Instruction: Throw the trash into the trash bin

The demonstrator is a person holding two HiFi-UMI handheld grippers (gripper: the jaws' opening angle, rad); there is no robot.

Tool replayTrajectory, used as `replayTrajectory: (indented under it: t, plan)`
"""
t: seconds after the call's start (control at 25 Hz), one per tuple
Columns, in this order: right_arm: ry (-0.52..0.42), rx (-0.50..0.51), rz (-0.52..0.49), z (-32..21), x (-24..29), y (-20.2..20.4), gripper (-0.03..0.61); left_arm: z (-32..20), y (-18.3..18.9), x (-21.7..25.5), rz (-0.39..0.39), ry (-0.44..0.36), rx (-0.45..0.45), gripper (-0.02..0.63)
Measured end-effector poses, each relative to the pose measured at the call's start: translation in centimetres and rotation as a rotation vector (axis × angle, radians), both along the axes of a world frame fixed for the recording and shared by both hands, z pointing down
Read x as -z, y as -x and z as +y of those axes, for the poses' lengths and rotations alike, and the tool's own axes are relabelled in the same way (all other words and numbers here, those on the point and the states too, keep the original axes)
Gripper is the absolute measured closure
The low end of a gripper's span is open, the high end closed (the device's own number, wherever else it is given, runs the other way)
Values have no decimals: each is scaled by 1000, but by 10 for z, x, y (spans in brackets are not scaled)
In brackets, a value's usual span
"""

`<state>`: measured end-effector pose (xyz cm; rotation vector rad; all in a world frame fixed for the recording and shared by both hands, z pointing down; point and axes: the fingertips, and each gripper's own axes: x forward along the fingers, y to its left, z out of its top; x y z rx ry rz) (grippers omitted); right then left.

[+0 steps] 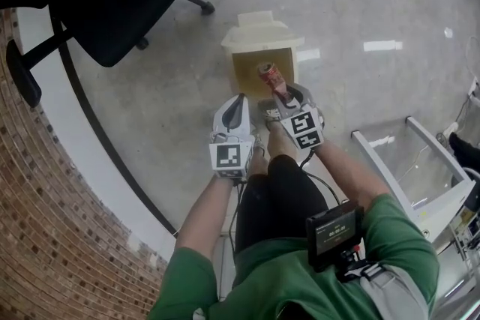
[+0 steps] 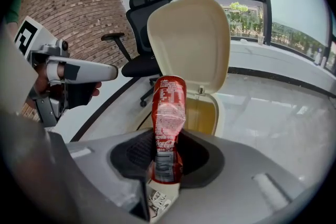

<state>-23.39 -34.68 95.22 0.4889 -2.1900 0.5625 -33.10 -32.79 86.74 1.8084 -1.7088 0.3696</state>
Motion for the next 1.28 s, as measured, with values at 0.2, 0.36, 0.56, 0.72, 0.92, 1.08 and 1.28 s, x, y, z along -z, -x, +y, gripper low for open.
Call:
replayTrajectory:
  t: [0.2,0.36,0.56,0.72,0.92,1.08,1.28]
  plan:
    - [10,10,15,-3,-26,-1,462,-1,-5,-23,9,16,-9,607]
    - [23,13,24,-2,-45,2,462,1,-4,-40,-1,16,-7,607]
    - [-52,75,69,-1,-52,3,462,5,-6,-59,15,24,1,607]
    - [-72,97,105,2,-53,5,460,4,-5,-63,13,20,-1,607]
    - [-68,89,149,2,-62,2,459,6,-2,-60,18,28,-2,607]
    - [-59,74,170,-2,-67,-1,440,11,4,-61,9,27,-6,607]
    - [-50,73,173,-4,-69,-2,439,10,8,-60,8,27,-1,607]
